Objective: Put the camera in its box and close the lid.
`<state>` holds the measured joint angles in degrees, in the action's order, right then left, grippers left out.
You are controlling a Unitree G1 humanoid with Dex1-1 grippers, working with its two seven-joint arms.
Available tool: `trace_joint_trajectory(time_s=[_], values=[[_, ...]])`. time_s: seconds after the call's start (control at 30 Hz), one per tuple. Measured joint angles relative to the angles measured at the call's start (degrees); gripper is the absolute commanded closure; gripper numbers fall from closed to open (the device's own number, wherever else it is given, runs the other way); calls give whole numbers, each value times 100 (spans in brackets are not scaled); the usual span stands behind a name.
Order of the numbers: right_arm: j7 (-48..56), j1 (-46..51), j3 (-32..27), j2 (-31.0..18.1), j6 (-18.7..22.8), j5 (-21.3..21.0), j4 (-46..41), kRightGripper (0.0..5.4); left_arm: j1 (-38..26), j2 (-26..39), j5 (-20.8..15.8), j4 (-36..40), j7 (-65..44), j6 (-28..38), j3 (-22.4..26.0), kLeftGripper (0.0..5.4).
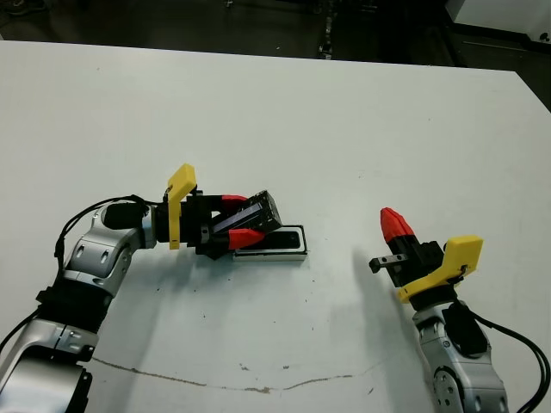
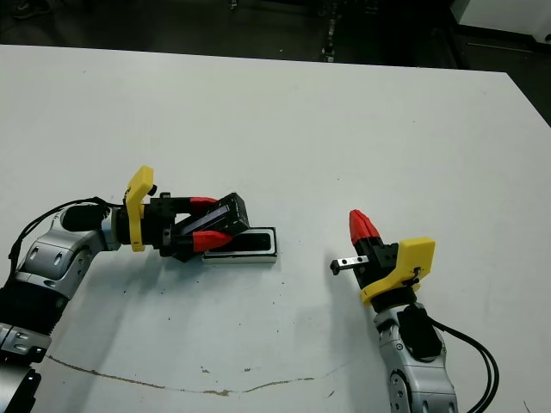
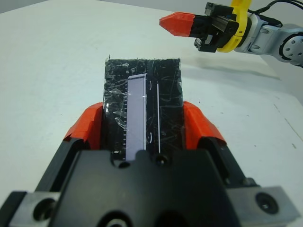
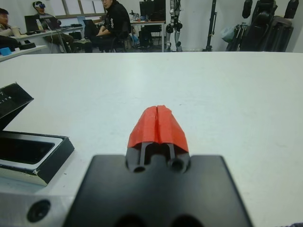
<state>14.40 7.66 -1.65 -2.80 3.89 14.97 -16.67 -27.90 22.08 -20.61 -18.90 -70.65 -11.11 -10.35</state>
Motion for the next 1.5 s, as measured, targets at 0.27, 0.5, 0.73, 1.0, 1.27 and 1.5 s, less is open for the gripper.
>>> trace_joint_trajectory(time_s=[0.27,0.5,0.73,1.0,1.27,1.5], values=[[0,1,18,0,-1,-1,0,540,-21,-36,-22,-21,-42,-59,-28,223],[6,2,25,0,-5,2,13,540,-44,-30,65,-5,-4,38,-149,223],[5,5,26,-1,-4,0,17,540,-122,-123,142,-114,103,110,-249,223],[5,7,27,-1,-5,-4,23,540,-124,-251,75,-208,135,123,-219,223],[-1,26,48,-1,-5,-16,22,540,-89,-302,-7,-238,147,120,-208,223],[3,44,53,0,-5,-10,22,540,-121,-333,-35,-313,80,115,-209,223]])
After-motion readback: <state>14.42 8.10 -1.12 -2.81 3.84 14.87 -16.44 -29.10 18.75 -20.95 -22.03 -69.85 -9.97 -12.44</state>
